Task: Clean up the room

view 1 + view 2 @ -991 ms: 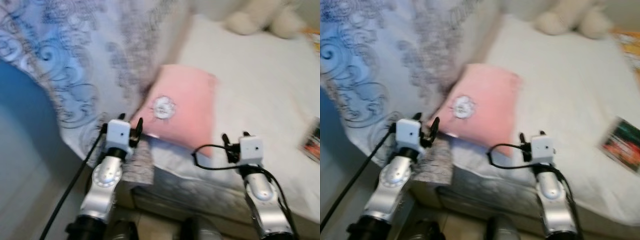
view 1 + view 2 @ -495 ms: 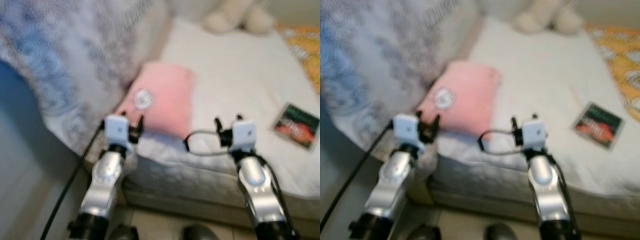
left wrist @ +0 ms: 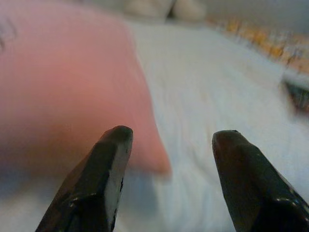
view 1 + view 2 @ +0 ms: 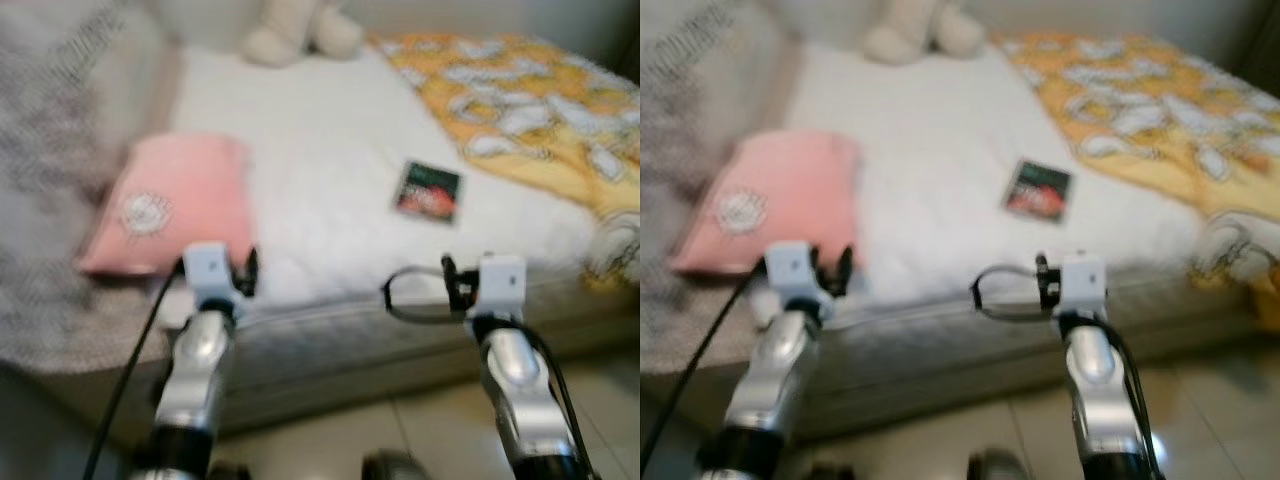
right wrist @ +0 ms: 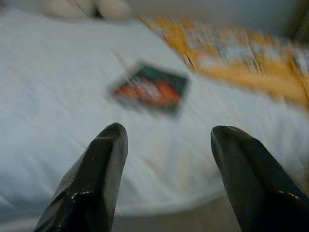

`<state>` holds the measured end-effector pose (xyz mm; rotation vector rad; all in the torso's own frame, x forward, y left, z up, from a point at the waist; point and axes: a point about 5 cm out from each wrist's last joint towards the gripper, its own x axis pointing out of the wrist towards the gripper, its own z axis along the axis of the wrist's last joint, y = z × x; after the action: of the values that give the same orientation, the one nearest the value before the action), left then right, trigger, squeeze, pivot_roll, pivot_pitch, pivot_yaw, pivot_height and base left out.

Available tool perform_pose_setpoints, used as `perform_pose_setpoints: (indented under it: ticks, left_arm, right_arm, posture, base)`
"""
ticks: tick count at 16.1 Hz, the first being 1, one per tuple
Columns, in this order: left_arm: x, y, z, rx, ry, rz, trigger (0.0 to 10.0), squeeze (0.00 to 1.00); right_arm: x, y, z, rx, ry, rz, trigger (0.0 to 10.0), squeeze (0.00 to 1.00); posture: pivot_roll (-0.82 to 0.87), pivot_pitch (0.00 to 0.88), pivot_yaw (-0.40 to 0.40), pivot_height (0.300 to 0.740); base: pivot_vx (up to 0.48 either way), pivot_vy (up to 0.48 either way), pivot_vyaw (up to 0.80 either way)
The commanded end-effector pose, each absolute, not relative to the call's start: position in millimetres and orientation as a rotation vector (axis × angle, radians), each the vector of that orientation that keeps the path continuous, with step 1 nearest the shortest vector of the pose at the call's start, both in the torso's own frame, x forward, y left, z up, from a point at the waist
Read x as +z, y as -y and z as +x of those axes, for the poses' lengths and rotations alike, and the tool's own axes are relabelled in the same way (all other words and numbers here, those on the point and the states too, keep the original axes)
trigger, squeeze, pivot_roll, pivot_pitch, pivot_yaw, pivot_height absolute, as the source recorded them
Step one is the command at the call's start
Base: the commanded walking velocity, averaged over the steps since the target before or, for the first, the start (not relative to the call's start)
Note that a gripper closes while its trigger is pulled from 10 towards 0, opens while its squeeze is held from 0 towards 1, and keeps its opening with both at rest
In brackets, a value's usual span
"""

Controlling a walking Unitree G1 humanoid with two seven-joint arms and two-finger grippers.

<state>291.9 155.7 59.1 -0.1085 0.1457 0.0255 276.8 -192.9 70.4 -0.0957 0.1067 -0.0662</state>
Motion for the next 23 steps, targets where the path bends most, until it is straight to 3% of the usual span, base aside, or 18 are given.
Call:
perform_pose_setpoints:
  ticks: [1, 2, 7, 9, 23]
  left_arm:
    - [52, -156, 289, 0.035, -0.183, -0.084, 10.0, 0.0]
    - [55, -158, 287, 0.024, -0.151, -0.029, 10.0, 1.0]
    - [69, -157, 293, 0.05, -0.08, 0.021, 10.0, 1.0]
    - [66, -159, 293, 0.079, -0.093, 0.019, 10.0, 1.0]
    - [84, -133, 310, -0.063, -0.004, -0.007, 10.0, 1.0]
  right_arm:
    - [63, 200, 275, -0.095, -0.154, -0.036, 10.0, 1.0]
    - [63, 204, 273, -0.101, -0.133, -0.007, 10.0, 1.0]
    - [65, 204, 277, -0.057, -0.109, -0.024, 10.0, 1.0]
    - [69, 200, 283, -0.012, -0.082, -0.041, 10.0, 1.0]
    - [64, 191, 284, -0.008, -0.075, -0.097, 10.0, 1.0]
  posture:
    - [-0.18, 0.0, 0.02, 0.697]
    - [-0.17, 0.0, 0.022, 0.697]
    - [-0.16, 0.0, 0.017, 0.697]
    - [-0.15, 0.0, 0.014, 0.697]
    - [-0.18, 0.0, 0.041, 0.697]
  base:
    - [0.0, 0.0, 0.0]
    - [0.0, 0.0, 0.0]
    - [0.0, 0.0, 0.0]
    - [0.0, -0.48, 0.0]
    - [0.0, -0.467, 0.76]
